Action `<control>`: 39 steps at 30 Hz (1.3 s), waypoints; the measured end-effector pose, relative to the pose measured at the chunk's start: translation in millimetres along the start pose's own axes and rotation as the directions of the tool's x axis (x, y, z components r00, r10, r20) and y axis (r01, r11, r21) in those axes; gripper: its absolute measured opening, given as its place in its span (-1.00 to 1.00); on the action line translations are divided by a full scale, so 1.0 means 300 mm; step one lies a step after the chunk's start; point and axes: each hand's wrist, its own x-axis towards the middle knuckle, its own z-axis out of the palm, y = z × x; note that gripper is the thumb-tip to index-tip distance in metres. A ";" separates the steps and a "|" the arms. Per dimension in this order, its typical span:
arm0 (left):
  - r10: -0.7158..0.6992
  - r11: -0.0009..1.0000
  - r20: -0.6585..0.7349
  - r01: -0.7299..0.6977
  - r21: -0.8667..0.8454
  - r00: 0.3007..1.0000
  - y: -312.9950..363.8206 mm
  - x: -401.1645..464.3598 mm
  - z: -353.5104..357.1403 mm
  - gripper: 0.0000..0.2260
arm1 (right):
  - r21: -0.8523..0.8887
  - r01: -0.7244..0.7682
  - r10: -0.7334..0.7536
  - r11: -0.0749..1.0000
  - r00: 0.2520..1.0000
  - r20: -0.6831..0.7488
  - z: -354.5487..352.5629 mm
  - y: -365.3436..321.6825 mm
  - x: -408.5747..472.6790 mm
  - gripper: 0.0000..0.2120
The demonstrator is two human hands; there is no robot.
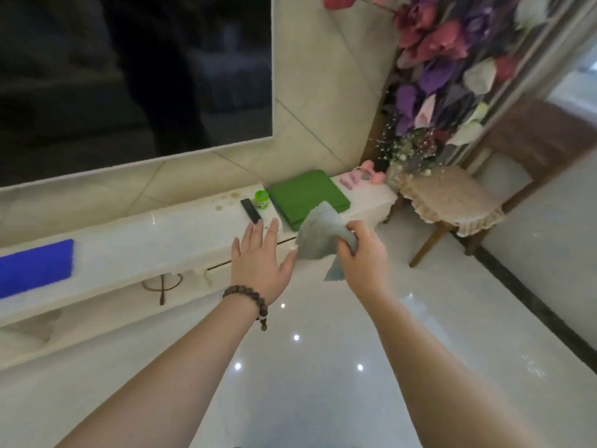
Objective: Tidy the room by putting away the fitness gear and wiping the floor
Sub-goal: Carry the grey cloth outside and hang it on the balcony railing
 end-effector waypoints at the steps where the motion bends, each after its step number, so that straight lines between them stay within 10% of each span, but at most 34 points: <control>1: 0.023 1.000 0.000 -0.023 -0.002 1.000 0.063 0.007 0.017 -0.38 | -0.017 -0.020 0.020 1.000 1.000 -0.024 -0.058 0.032 -0.005 -0.86; 13: 0.468 0.882 0.121 -0.452 -0.133 0.876 1.066 -0.021 0.314 -0.36 | -0.053 -0.322 0.269 0.945 0.861 -0.432 -0.912 0.569 -0.183 -0.90; 22: 0.723 0.689 0.185 -0.675 -0.263 0.666 1.625 -0.154 0.493 -0.37 | -0.002 -0.498 0.343 0.867 0.600 -0.723 -1.327 0.840 -0.426 -0.93; 39: 0.884 0.463 0.135 -0.795 -0.392 0.448 2.605 0.121 0.858 -0.37 | 0.027 -0.615 0.309 0.788 0.357 -0.881 -1.956 1.418 -0.104 -0.91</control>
